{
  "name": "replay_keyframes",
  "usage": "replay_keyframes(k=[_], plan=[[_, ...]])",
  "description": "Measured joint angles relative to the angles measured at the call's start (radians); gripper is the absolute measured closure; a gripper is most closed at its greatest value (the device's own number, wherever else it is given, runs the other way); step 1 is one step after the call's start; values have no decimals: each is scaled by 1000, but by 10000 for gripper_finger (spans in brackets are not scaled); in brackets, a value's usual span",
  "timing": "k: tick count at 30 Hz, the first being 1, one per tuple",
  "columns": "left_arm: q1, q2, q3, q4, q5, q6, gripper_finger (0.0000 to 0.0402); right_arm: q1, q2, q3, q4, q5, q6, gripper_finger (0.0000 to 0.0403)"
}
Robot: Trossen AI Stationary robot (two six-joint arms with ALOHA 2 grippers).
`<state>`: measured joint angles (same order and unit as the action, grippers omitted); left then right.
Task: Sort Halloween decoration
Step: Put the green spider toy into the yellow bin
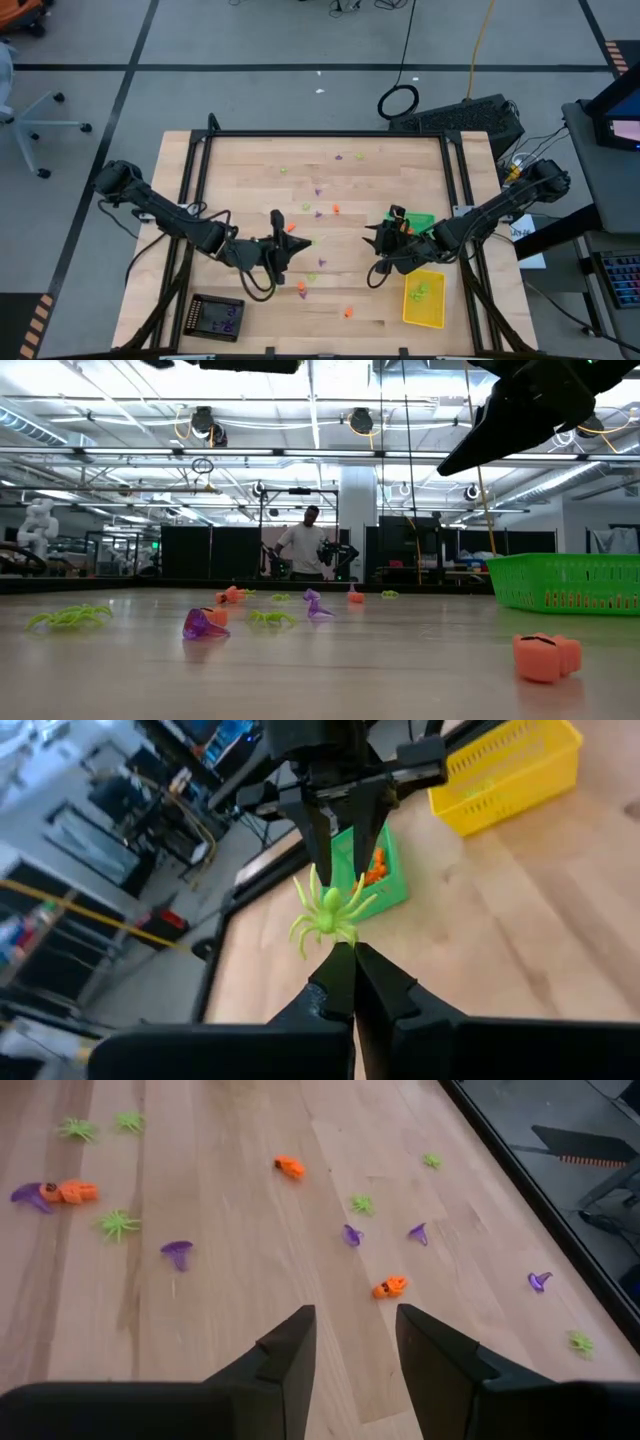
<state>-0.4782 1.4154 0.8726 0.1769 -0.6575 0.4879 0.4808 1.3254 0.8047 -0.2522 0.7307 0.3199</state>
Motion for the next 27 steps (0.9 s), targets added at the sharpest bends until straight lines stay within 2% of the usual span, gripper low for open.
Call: replay_keyframes(k=[13,27], plan=[[1,0,0,0,1,420,401,0,0,0,1,-1,0,277],[19,0,0,2,-1,620,401,0,0,0,1,-2,0,277]])
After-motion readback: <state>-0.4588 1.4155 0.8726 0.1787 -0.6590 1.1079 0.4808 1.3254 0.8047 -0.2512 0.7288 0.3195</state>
